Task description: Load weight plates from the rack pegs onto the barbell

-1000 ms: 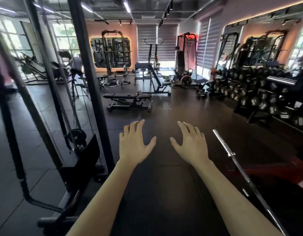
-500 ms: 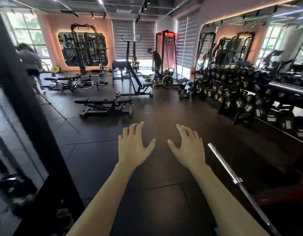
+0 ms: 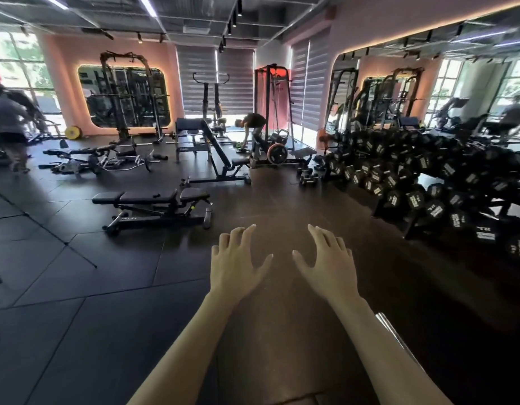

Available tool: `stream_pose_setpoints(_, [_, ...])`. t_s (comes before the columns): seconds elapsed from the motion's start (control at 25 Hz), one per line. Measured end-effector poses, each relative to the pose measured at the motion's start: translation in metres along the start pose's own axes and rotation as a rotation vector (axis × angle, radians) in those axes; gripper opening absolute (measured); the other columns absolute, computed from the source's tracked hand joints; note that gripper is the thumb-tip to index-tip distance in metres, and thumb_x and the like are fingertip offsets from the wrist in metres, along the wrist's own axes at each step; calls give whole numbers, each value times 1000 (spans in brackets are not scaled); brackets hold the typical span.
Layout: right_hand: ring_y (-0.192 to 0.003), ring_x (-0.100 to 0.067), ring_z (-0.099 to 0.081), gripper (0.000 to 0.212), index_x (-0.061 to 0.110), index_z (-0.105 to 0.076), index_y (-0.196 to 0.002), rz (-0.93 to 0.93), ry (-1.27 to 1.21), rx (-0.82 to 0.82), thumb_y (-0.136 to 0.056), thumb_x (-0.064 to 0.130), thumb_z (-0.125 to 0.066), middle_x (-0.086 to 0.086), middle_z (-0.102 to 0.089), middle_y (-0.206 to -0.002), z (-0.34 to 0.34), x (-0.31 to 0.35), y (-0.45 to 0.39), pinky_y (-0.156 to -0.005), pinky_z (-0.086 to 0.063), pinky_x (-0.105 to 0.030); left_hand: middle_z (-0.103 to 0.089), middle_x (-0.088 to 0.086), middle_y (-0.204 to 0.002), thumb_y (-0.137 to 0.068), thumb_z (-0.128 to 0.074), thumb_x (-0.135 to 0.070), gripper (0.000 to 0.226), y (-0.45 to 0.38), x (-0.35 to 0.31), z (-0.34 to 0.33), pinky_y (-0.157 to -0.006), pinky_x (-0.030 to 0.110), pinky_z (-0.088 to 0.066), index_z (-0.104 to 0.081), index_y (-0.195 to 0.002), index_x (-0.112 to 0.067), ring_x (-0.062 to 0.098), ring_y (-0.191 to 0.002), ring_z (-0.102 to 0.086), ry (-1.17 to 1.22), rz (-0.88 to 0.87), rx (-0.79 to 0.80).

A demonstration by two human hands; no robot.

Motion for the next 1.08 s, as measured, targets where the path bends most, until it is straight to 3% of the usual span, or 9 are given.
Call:
stream_pose_setpoints(0.36, [-133,-17,-37,69,24,-30,-148,-151,232,-65,-90,60,-43,4,-38,-149,-90,-118,-234,-105,-34,-39,-48,-5,-136,-82,-42,-70,76,-265,-17,-189,-93,43,-43,-40,-143,-26,22,-118,-45,158,-188,33])
stream_pose_setpoints(0.72, [-124,-20,-47,66,21,-39,-143,-345,403,-205,-89,59,-46,1,-48,-142,-139,-317,-400,-93,-42,-40,-48,-3,-137,-81,-42,-69,76,-457,-148,-387,-93,43,-44,-39,-144,-25,23,-119,-45,233,-416,114])
stream_pose_setpoints(1.08, [-126,-20,-46,66,22,-39,-143,-490,467,-253,-90,60,-44,1,-48,-141,-155,-513,-561,-95,-42,-41,-41,2,-145,-83,-37,-73,79,-636,-299,-546,-95,44,-42,-33,-147,-25,28,-124,-40,292,-541,155])
Point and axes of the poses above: each hand's wrist, its own y-axis away from the middle knuckle, its own z-axis out of the back of the hand, x = y × z, the point moved 3 cm from there along -y, towards the middle knuckle
